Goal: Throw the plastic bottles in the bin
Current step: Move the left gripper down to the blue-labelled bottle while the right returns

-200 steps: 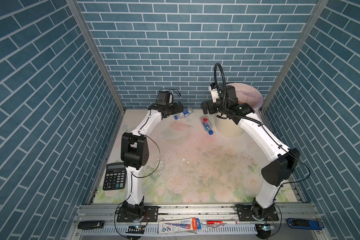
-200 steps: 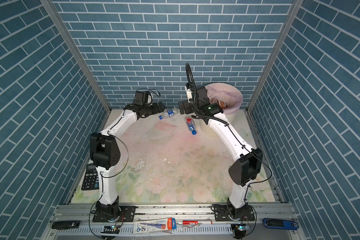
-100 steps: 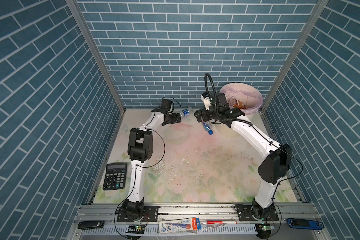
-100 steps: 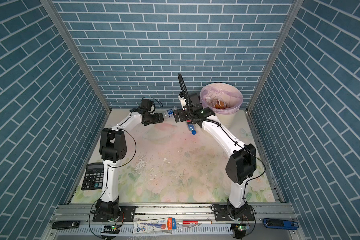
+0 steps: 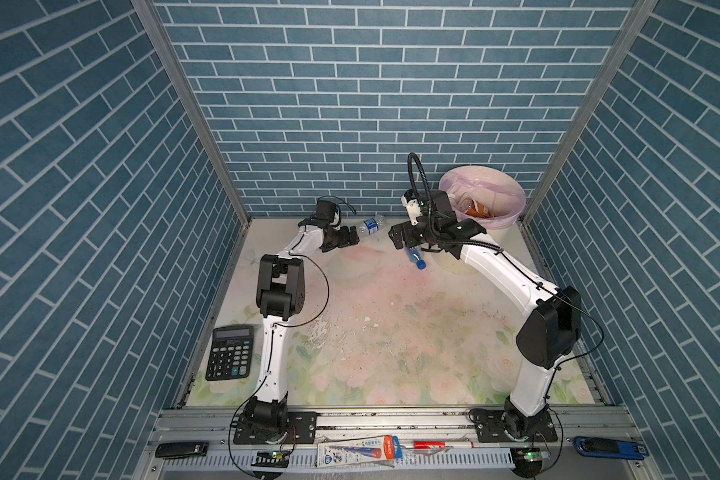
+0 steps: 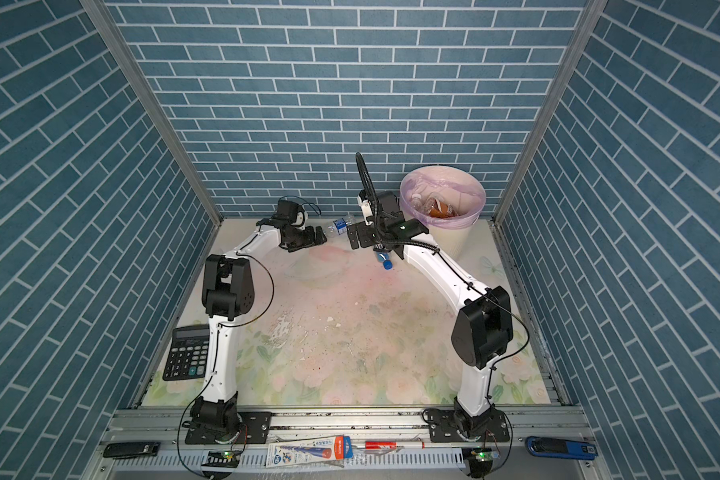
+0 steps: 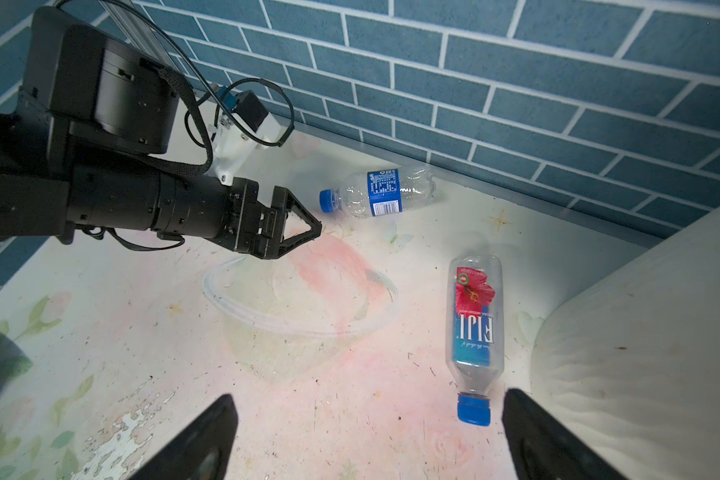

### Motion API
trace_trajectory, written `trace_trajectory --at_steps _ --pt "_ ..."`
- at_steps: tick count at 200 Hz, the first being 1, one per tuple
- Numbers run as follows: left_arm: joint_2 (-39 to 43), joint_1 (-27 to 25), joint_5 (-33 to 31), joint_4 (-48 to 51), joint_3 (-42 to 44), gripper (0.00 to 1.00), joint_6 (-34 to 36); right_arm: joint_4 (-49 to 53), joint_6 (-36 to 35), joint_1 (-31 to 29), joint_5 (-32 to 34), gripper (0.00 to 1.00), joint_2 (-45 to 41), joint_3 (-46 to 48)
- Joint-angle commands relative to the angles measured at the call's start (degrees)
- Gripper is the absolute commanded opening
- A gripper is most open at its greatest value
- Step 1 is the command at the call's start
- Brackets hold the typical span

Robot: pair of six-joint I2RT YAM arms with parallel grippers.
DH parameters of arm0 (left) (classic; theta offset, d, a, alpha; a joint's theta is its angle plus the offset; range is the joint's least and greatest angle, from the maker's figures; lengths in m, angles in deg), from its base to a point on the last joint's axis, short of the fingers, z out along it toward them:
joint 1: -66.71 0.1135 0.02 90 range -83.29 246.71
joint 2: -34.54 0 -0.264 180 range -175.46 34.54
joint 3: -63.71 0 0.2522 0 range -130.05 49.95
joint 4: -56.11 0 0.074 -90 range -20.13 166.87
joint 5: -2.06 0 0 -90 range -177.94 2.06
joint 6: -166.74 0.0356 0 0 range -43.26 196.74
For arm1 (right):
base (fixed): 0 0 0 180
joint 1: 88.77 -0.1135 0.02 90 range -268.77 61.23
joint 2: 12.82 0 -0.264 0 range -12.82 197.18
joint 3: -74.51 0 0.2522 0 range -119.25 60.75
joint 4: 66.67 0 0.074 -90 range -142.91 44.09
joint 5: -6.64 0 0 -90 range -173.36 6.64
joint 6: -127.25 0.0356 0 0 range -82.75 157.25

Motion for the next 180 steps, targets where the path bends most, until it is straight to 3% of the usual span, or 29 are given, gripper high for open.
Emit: trace_trajectory --at_steps 1,45,101,180 --pt "-3.8 0.7 4.1 -0.4 -4.3 0.99 -0.9 -0.9 1.1 -0.2 -0.7 0.99 -0.1 1.0" --pt "-7.7 2.2 6.3 -3.7 -7.5 0.99 -5.1 -0.9 0.9 -0.2 -0.8 0.99 1.2 0.7" --pt "-14.4 2.8 13.6 -7.2 -15.2 0.99 -11.0 -0.4 0.7 -0.2 -1.1 0.99 3.7 -1.6" --pt "-14.3 2.6 22.9 -23.9 -8.4 0.99 -20.9 0.2 0.5 -0.1 -0.7 0.99 5.3 -3.1"
